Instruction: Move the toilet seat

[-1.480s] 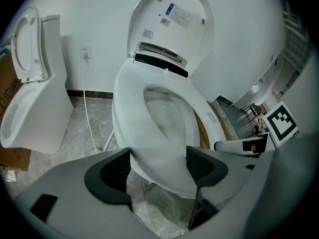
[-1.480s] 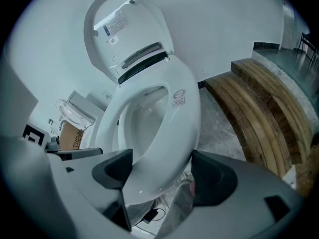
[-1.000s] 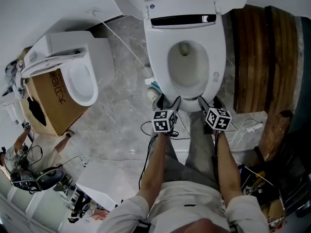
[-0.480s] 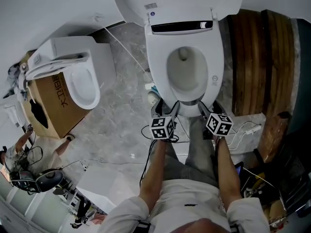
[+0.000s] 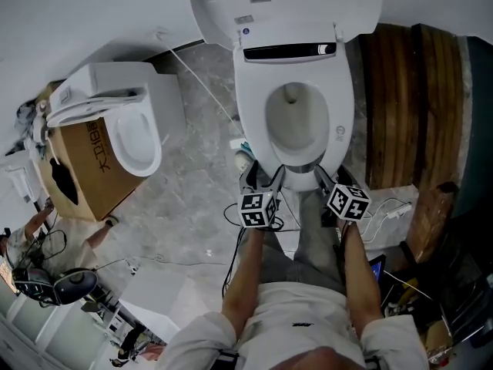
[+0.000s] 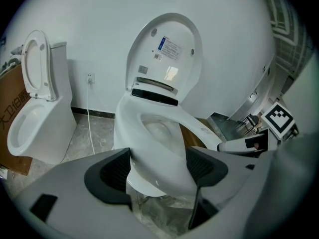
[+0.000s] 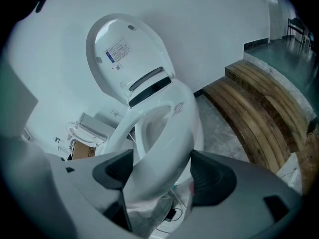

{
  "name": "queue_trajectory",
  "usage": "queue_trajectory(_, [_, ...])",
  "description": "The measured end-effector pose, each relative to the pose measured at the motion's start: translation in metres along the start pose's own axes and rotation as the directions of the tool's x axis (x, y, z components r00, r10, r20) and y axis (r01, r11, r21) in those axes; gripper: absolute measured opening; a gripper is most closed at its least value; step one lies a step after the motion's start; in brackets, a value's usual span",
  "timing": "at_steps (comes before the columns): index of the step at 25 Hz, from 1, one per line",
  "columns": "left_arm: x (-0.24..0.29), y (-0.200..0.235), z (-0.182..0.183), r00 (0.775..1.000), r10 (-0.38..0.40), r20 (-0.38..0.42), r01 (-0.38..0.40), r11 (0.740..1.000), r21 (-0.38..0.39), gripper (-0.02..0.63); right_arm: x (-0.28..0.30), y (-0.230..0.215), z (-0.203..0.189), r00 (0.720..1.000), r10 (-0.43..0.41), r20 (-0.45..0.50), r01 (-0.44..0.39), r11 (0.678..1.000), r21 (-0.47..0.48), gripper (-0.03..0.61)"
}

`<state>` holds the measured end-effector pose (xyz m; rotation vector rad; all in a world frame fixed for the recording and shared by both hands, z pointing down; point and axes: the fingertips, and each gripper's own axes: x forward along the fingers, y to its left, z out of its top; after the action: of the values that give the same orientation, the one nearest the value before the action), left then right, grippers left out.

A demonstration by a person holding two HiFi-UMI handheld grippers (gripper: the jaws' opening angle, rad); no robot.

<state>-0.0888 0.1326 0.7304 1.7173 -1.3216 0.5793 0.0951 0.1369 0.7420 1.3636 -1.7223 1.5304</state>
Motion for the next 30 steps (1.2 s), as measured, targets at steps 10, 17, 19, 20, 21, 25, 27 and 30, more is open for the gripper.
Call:
queue_trajectory(10, [-0.018,-0.009,0.028,0.999,-0.022,0.043,0.021,1.0,0.02,0.35,-0.022,0.016,0.019,1.0,0.003,0.026,-0.004,1.0,0.019,0.38])
queue_trajectory(17, [-0.03,-0.017,0.052,0.996,-0.043,0.073,0.039,0.997,0.066,0.35,-0.038,0.029,0.036,0.999,0.025,0.042,-0.026,0.999,0.027,0.38])
queue_trajectory(19, [-0.034,-0.02,0.059,0.996,-0.047,0.081,0.038,0.993,0.115,0.35,-0.042,0.032,0.039,0.999,0.03,0.043,-0.031,0.999,0.026,0.38])
queue_trajectory(20, [-0.036,-0.021,0.062,0.995,-0.051,0.084,0.038,0.989,0.146,0.35,-0.043,0.033,0.041,0.999,0.032,0.044,-0.034,0.999,0.026,0.38])
queue_trajectory(21, [-0.037,-0.023,0.065,0.995,-0.056,0.085,0.041,0.984,0.173,0.35,-0.044,0.034,0.043,0.998,0.035,0.046,-0.036,0.999,0.028,0.38])
queue_trajectory(25, [-0.048,-0.027,0.075,0.992,-0.084,0.094,0.063,0.977,0.204,0.35,-0.051,0.04,0.05,0.997,0.041,0.059,-0.043,0.998,0.038,0.38])
queue_trajectory(27, [-0.055,-0.027,0.079,0.991,-0.093,0.1,0.071,0.976,0.206,0.35,-0.054,0.043,0.055,0.997,0.047,0.068,-0.05,0.998,0.043,0.38])
queue_trajectory(30, [-0.066,-0.031,0.088,0.988,-0.111,0.109,0.083,0.969,0.234,0.35,-0.06,0.048,0.062,0.995,0.057,0.083,-0.061,0.997,0.053,0.38])
